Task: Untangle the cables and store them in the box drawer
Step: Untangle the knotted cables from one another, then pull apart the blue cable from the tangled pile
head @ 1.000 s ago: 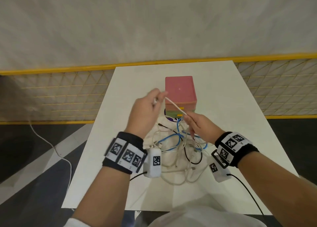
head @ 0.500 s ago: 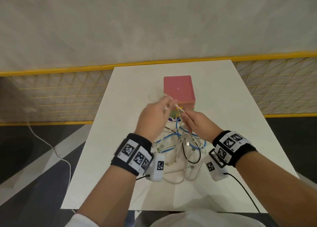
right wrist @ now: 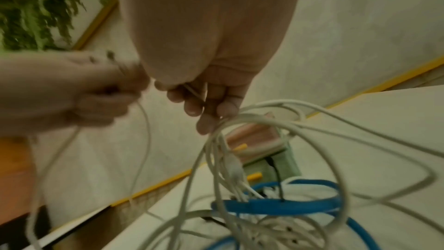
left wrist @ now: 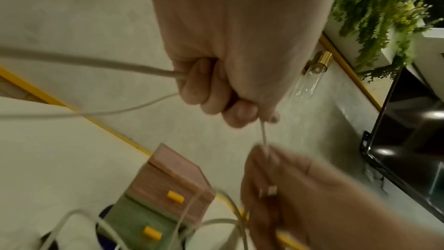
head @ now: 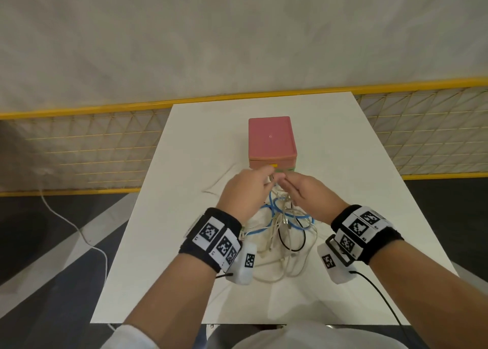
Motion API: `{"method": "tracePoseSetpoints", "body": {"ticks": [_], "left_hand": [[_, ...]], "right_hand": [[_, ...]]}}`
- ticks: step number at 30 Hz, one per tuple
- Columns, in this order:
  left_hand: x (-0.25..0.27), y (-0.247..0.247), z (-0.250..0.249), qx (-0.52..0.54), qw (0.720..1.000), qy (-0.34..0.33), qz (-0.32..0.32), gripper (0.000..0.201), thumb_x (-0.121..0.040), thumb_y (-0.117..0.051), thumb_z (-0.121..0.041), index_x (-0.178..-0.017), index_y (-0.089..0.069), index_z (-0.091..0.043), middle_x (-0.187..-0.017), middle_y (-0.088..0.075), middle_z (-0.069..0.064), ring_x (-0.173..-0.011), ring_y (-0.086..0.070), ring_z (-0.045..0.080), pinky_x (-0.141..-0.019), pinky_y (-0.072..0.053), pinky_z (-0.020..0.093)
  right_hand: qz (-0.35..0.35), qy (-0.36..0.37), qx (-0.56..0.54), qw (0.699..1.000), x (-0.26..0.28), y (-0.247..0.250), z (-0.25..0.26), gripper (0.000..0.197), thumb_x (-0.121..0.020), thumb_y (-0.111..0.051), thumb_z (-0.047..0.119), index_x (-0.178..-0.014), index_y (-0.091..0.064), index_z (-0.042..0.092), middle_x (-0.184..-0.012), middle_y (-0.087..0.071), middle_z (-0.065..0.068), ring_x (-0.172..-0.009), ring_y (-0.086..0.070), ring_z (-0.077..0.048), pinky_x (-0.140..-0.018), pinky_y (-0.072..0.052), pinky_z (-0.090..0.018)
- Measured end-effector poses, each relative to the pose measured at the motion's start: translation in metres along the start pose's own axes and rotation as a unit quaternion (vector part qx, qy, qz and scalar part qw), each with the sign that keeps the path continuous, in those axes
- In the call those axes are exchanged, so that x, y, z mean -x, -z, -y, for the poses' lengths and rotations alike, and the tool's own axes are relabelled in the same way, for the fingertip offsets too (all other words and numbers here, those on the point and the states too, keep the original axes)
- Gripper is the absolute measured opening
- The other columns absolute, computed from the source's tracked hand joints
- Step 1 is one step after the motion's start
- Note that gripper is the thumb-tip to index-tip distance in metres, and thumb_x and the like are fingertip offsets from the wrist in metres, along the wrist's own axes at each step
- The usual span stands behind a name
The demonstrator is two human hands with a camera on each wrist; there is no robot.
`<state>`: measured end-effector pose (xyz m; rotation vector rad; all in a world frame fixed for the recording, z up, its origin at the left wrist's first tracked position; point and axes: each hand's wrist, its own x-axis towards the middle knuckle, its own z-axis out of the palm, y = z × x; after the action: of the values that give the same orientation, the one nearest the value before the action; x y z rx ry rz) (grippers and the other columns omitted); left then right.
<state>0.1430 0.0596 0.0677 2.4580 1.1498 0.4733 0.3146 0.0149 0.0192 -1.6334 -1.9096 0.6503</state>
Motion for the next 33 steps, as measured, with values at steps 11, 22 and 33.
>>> {"method": "tracePoseSetpoints", "body": {"ticks": [11, 22, 33], "left_hand": [[0.005, 0.011, 0.009, 0.011, 0.999, 0.032, -0.019, 0.034, -0.1, -0.038, -0.049, -0.109, -0.056, -0.022, -0.057, -0.052, -0.006, -0.059, -0.055, 0.023, -0.063, -0.05, 0.036], [0.031, 0.039, 0.047, 0.128, 0.972, 0.091, -0.175, 0.049, -0.095, -0.057, -0.024, -0.139, -0.035, -0.025, -0.055, -0.047, -0.004, -0.051, -0.049, 0.011, -0.061, -0.046, 0.034], [0.049, 0.024, 0.074, 0.206, 0.961, 0.13, -0.129, 0.018, -0.101, -0.045, -0.017, -0.113, -0.059, -0.017, -0.05, -0.039, -0.008, -0.044, -0.037, 0.006, -0.049, -0.031, 0.016]], "right_hand": [[-0.07, 0.049, 0.074, 0.994, 0.0, 0.005, 0.001, 0.014, -0.098, -0.046, 0.027, -0.1, -0.06, 0.03, -0.105, -0.048, 0.0, -0.066, -0.046, 0.0, -0.068, -0.04, -0.023], [-0.008, 0.025, 0.024, 0.999, -0.09, 0.016, 0.056, 0.035, -0.094, -0.048, 0.012, -0.129, -0.053, 0.012, -0.102, -0.071, -0.009, -0.09, -0.066, -0.02, -0.08, -0.05, -0.032], [0.203, 0.006, 0.141, 0.969, -0.104, -0.04, 0.051, 0.023, -0.085, -0.052, 0.007, -0.095, -0.071, 0.014, -0.103, -0.07, -0.003, -0.097, -0.064, -0.023, -0.086, -0.051, -0.035]]}}
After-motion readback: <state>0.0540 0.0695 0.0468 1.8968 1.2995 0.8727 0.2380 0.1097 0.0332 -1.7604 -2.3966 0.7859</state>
